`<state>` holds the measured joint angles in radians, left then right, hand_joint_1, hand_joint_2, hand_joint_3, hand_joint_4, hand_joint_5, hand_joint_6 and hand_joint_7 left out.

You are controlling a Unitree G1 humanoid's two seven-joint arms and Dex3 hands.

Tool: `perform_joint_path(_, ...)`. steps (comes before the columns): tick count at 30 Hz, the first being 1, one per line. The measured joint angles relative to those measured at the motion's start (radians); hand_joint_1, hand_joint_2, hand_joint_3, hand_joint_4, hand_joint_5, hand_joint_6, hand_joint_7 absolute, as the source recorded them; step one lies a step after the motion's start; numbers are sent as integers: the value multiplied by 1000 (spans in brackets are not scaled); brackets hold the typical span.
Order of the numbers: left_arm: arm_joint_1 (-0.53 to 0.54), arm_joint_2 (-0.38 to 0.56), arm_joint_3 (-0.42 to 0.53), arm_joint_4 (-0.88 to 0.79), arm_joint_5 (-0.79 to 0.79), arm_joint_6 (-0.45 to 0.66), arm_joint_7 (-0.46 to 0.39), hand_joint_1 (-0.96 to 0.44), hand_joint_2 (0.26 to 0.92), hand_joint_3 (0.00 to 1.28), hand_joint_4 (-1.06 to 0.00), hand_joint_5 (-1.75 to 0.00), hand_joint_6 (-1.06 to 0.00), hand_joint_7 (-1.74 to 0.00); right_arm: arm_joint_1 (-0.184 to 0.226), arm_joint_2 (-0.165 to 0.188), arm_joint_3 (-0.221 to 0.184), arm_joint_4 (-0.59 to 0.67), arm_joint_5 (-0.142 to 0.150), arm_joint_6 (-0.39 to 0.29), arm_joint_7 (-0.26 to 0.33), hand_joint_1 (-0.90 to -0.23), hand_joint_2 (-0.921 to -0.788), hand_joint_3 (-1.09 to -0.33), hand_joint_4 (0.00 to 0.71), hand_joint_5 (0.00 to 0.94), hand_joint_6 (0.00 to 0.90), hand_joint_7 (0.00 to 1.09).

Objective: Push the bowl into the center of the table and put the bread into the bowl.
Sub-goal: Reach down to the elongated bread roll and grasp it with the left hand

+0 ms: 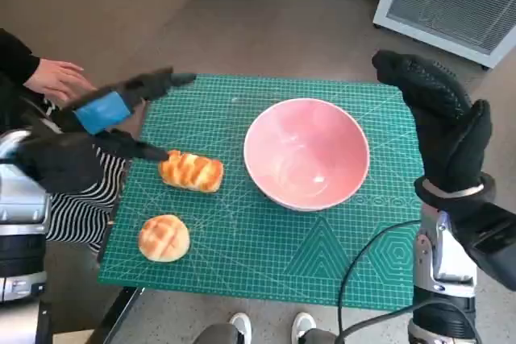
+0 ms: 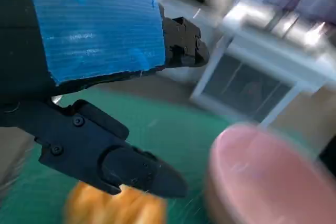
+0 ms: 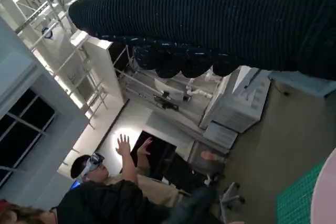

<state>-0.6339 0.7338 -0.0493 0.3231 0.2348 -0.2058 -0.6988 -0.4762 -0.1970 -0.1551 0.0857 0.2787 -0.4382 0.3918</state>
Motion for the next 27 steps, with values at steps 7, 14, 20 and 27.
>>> perform_joint_path(7, 17, -15, -83, -61, 81, 128, 0, -12, 724, 2, -63, 0, -256, -8, -1, 2, 1, 14, 3, -1, 0, -728, -921, -634, 158, 5, 51, 498)
perform_joint_path(14, 17, -50, -185, -43, 159, 221, -20, 51, 728, 4, -13, 0, -213, 0, -4, 3, 3, 33, 4, -5, 7, -714, -921, -635, 163, 6, 54, 492)
perform_joint_path(20, 5, -78, -246, 21, 201, 250, -30, 49, 726, 2, -2, 0, -206, 0, -4, 3, 4, 34, 6, -7, 11, -711, -921, -635, 163, 6, 56, 489)
perform_joint_path(27, -48, -111, -309, 122, 276, 249, 2, -7, 718, 0, -29, -9, -211, -3, -5, 2, 3, 34, 14, -7, 19, -713, -921, -633, 164, 5, 58, 486)
